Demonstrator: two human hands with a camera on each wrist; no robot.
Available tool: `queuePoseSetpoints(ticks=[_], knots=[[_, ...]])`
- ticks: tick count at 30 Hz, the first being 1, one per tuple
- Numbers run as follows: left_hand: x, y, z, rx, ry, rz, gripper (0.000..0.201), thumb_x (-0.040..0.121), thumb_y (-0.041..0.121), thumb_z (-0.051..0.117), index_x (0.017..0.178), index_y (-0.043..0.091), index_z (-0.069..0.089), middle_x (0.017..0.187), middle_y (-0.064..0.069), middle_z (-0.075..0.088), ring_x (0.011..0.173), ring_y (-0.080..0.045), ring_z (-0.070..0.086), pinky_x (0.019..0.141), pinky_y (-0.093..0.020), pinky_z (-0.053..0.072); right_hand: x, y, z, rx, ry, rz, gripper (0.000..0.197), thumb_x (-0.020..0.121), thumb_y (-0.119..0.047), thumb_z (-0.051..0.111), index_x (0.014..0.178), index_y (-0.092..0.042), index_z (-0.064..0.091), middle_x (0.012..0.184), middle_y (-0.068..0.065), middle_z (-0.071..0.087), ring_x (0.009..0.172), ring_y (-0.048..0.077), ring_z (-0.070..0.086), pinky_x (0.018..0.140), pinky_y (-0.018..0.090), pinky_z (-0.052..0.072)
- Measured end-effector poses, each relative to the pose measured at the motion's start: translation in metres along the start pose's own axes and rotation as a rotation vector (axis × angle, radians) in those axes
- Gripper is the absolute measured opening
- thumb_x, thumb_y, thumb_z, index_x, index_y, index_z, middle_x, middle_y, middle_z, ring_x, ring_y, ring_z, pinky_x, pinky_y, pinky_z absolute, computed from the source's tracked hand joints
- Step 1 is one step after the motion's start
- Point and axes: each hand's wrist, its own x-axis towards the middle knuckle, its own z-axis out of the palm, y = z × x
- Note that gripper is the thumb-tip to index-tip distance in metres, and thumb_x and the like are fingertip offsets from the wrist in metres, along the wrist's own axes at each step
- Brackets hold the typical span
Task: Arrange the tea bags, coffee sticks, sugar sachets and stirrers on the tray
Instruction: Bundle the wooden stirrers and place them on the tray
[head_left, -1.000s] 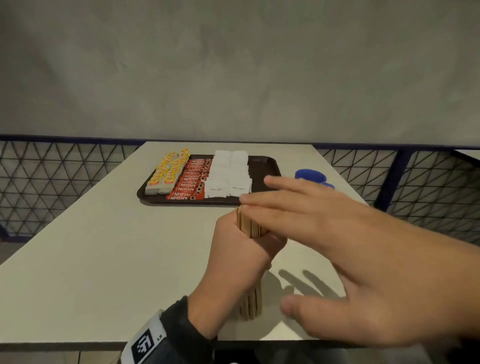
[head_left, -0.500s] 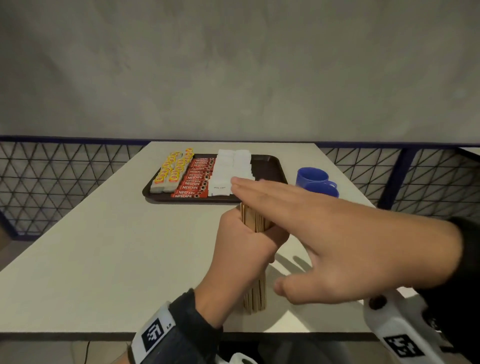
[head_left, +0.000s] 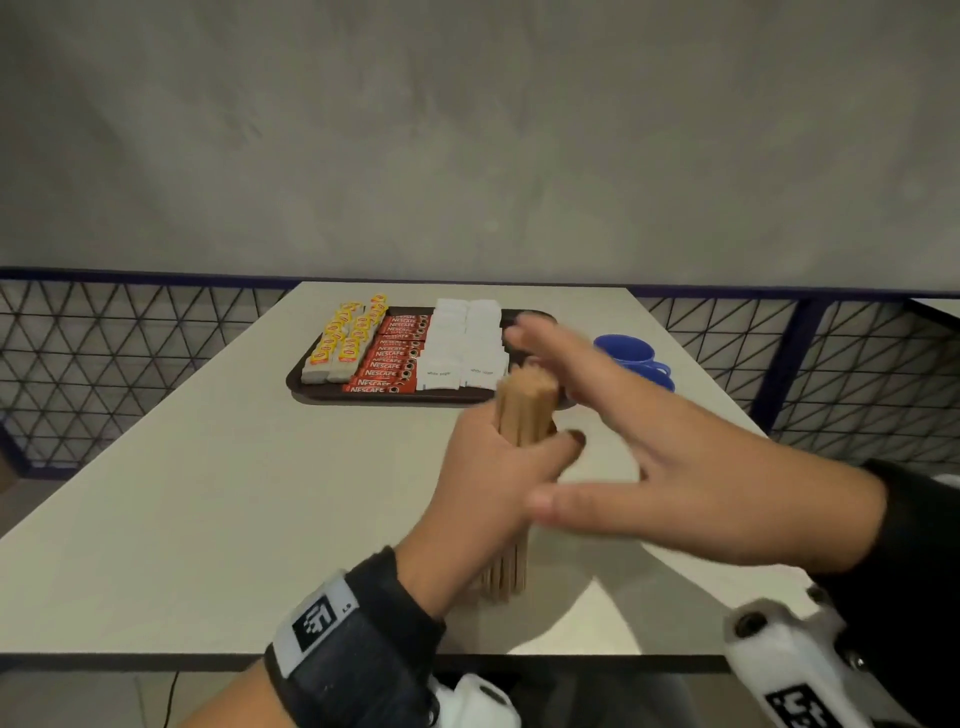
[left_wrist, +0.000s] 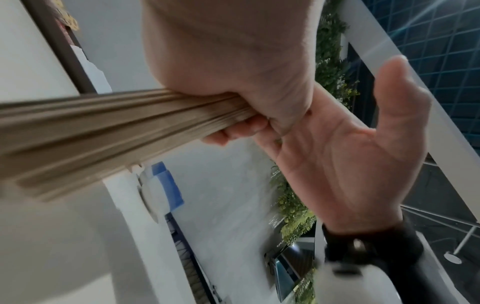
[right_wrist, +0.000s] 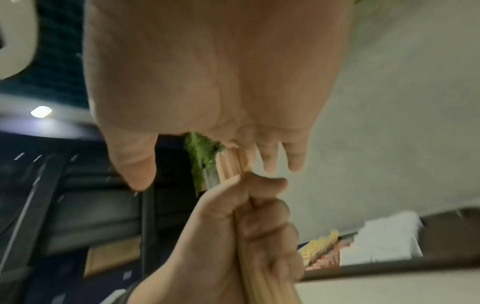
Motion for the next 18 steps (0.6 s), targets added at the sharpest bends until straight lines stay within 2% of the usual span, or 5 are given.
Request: queuePoseSetpoints(ticks=[2,5,8,11,18], knots=[[0.015,0.011,-0.008,-0.121,0.022,0.008,0.047,0.084,-0.001,0.068,0.047,0.027,0.060,0.042,0.009,0.045,0.041,-0.011,0.042,0.044,-0.023,0.038,-0.001,0.009,0.007,0.361,0.185,0.100,0.097,0.071,-0.031,0.082,0.150,-0.043,0.027,0.138,-0.036,0.050,0.128,-0.014,0.048,0.106,0.012,0.040],[0.036,0.034,-0.017,-0.309,-0.043,0.015,0.050,0.091,0.001,0.060,0.045,0.021,0.052,0.041,0.002,0.037,0.036,-0.016,0.035,0.047,-0.027,0.036,0.009,0.021,0.024,0.612,0.116,0.279,0.095,0.074,-0.006,0.088,0.149,-0.029,0.034,0.128,-0.001,0.067,0.113,0.014,0.069,0.101,0.035,0.056],[0.049,0.048,-0.012,-0.430,-0.144,-0.099,0.049,0.092,0.005,0.061,0.047,0.021,0.050,0.044,0.002,0.034,0.038,-0.014,0.033,0.047,-0.026,0.036,0.029,0.027,0.043,0.630,0.069,0.314,0.056,0.077,0.004,0.082,0.124,-0.008,0.054,0.103,0.027,0.072,0.093,0.041,0.073,0.084,0.057,0.060],[0.056,0.048,-0.001,-0.269,-0.161,-0.068,0.039,0.091,0.008,0.067,0.056,0.019,0.052,0.047,-0.001,0.042,0.039,-0.016,0.040,0.048,-0.028,0.042,0.047,0.032,0.058,0.639,0.163,0.319,0.013,0.083,0.007,0.072,0.086,0.005,0.060,0.067,0.018,0.061,0.050,0.017,0.062,0.049,0.029,0.046],[0.072,0.042,-0.008,-0.105,0.023,0.125,0.033,0.088,0.016,0.077,0.062,0.010,0.056,0.047,-0.002,0.054,0.042,-0.017,0.053,0.053,-0.026,0.049,0.071,0.059,0.081,0.709,0.142,0.349,0.025,0.087,0.001,0.070,0.095,0.022,0.058,0.076,0.023,0.058,0.051,0.008,0.059,0.051,0.022,0.045]])
